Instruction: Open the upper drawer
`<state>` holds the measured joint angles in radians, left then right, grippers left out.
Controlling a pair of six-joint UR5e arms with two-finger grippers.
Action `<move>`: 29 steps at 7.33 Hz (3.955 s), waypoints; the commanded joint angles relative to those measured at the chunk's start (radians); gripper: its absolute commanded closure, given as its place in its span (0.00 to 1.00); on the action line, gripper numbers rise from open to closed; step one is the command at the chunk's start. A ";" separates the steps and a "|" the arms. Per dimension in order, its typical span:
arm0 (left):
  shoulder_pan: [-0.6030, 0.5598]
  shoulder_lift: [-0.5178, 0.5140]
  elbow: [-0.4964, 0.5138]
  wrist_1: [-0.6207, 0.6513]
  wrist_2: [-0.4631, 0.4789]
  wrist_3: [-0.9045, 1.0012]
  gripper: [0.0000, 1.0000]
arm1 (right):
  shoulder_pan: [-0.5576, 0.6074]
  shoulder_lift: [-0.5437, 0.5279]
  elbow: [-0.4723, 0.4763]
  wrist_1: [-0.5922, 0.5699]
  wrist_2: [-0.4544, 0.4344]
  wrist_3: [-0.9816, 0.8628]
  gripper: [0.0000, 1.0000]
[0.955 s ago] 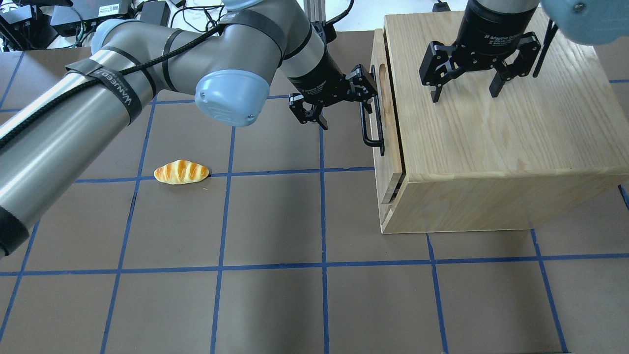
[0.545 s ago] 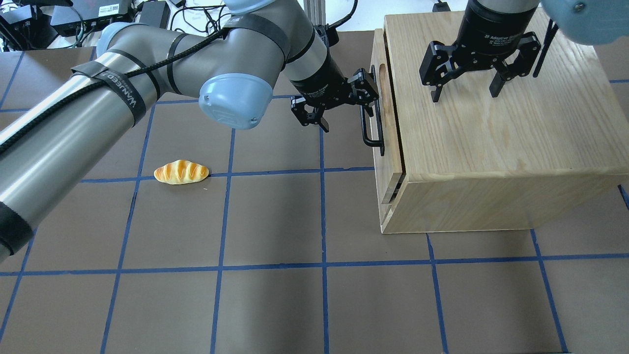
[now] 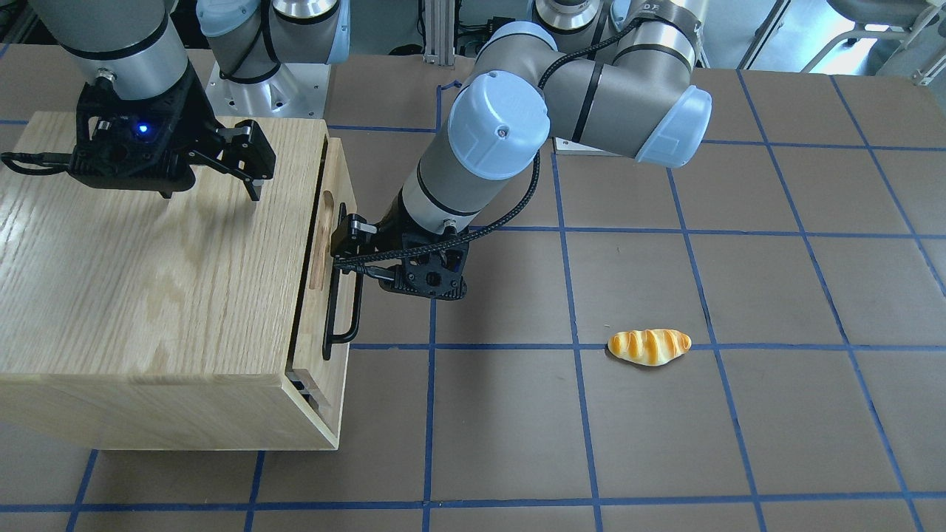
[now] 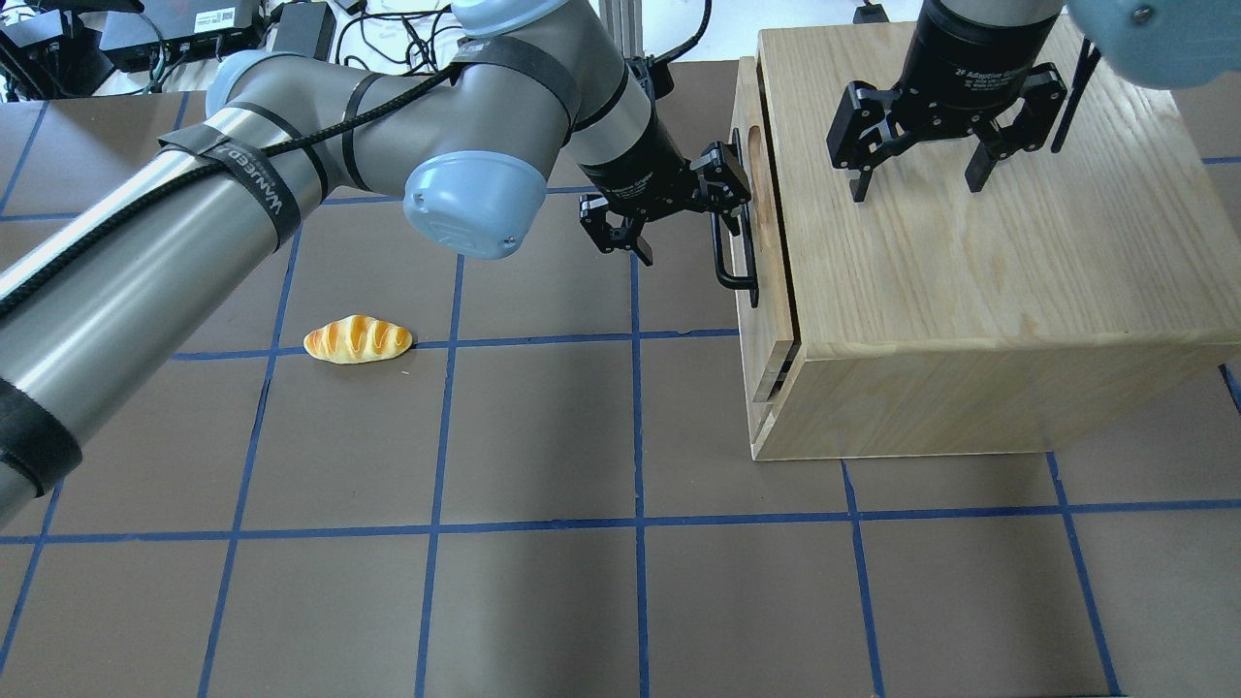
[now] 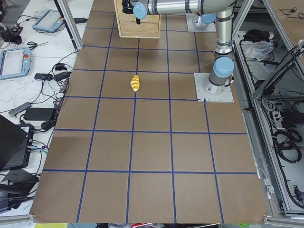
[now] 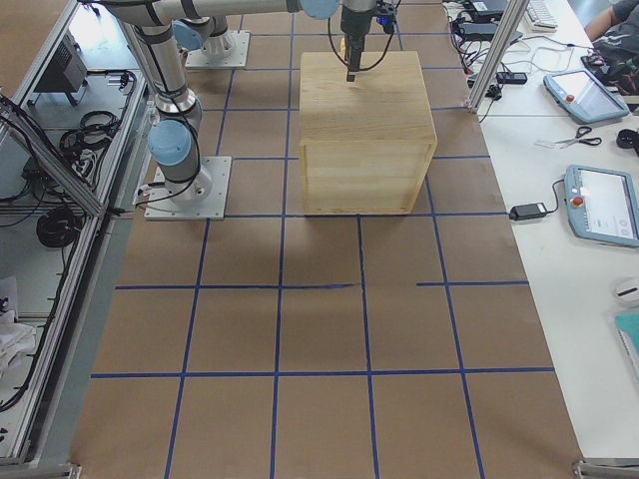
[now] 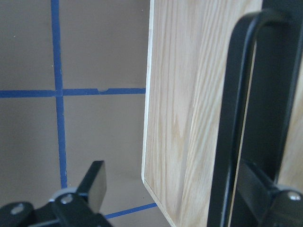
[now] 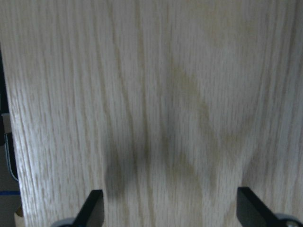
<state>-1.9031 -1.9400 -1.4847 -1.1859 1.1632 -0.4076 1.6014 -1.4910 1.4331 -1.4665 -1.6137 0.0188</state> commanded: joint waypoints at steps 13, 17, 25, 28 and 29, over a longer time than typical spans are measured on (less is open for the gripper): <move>0.081 0.055 -0.078 -0.029 0.064 0.131 0.00 | -0.001 0.000 0.000 0.000 0.000 0.000 0.00; 0.177 0.107 -0.082 -0.113 0.056 0.216 0.00 | -0.001 0.000 0.000 0.000 0.000 0.001 0.00; 0.262 0.154 -0.117 -0.184 0.059 0.296 0.00 | 0.000 0.000 0.000 0.000 0.000 0.000 0.00; 0.265 0.154 -0.120 -0.184 0.059 0.297 0.00 | -0.001 0.000 0.001 0.000 0.000 0.001 0.00; 0.266 0.156 -0.120 -0.184 0.059 0.297 0.00 | 0.000 0.000 0.000 0.000 0.000 0.001 0.00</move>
<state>-1.6387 -1.7853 -1.6041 -1.3696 1.2226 -0.1112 1.6011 -1.4911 1.4332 -1.4665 -1.6137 0.0195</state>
